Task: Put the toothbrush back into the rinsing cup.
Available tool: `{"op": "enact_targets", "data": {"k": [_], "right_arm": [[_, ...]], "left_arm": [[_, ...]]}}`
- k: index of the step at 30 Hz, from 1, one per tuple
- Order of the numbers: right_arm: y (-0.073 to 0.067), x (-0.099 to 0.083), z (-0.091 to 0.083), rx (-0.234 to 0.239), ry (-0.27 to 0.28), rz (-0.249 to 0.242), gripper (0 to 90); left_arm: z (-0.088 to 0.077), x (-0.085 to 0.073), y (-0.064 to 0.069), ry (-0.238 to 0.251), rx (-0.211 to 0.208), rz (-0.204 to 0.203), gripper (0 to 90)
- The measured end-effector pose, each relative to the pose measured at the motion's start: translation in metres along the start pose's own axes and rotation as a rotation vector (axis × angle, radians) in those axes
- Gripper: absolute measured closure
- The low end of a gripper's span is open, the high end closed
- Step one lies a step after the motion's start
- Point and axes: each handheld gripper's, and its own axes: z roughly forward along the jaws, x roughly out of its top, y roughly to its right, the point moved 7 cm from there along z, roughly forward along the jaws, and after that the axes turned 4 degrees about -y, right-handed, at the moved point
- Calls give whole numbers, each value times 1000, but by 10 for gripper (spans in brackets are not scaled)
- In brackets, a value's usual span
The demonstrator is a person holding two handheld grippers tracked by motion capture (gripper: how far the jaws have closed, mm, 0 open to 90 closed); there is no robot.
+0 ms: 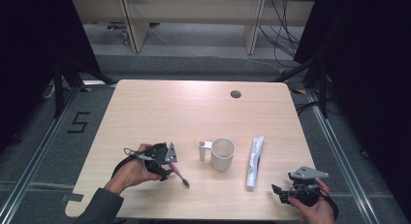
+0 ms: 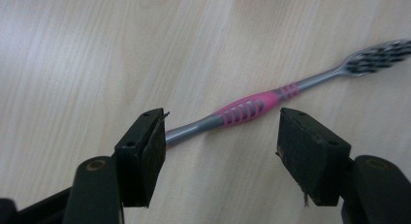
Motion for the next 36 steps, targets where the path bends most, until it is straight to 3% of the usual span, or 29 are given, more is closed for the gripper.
{"op": "enact_targets", "data": {"k": [1, 3, 4, 8, 11, 12, 14, 15, 18, 19, 23, 25, 28, 30, 33, 36], "right_arm": [[-4, -2, -1, -3, -16, 50, 221], [-4, -1, -1, -1, -14, 46, 222], [-1, 0, -1, -1, -3, 11, 222], [-1, 0, -1, 0, -6, 5, 224], [-5, -1, -3, 11, -23, 44, 225], [-3, 0, -1, 9, -9, 20, 225], [-4, -2, -2, 11, -23, 40, 226], [-1, 0, -1, 3, -6, 6, 226], [-2, -1, -1, 5, -9, 10, 226], [-4, -2, -2, 12, -23, 40, 226], [-3, 0, -2, 6, -8, 15, 232], [-5, 0, -2, 14, -16, 34, 232], [-5, -1, -3, 13, -21, 36, 232], [-4, 0, -1, 11, -10, 10, 232], [-7, -1, -1, 24, -24, 32, 232], [-7, -1, -1, 24, -18, 22, 232]], "left_arm": [[1, 1, 0, -1, -8, 5, 371], [2, 2, 0, -10, -10, 21, 373], [4, 4, 1, -19, -20, 41, 379], [8, 9, -1, -41, -38, 62, 394], [12, 9, 1, -61, -68, 90, 406], [13, 10, 1, -60, -82, 87, 405], [14, 10, 1, -60, -105, 70, 412], [15, 9, 0, -64, -105, 74, 423], [17, 9, -1, -64, -120, 78, 452], [18, 8, -1, -73, -124, 77, 460], [18, 6, 2, -91, -148, 74, 518], [18, 5, 2, -92, -148, 74, 524], [16, 9, 2, -90, -120, 109, 516], [15, 13, 3, -90, -118, 137, 513], [17, 16, 4, -103, -123, 172, 496], [21, 17, 0, -117, -127, 195, 453]]}}
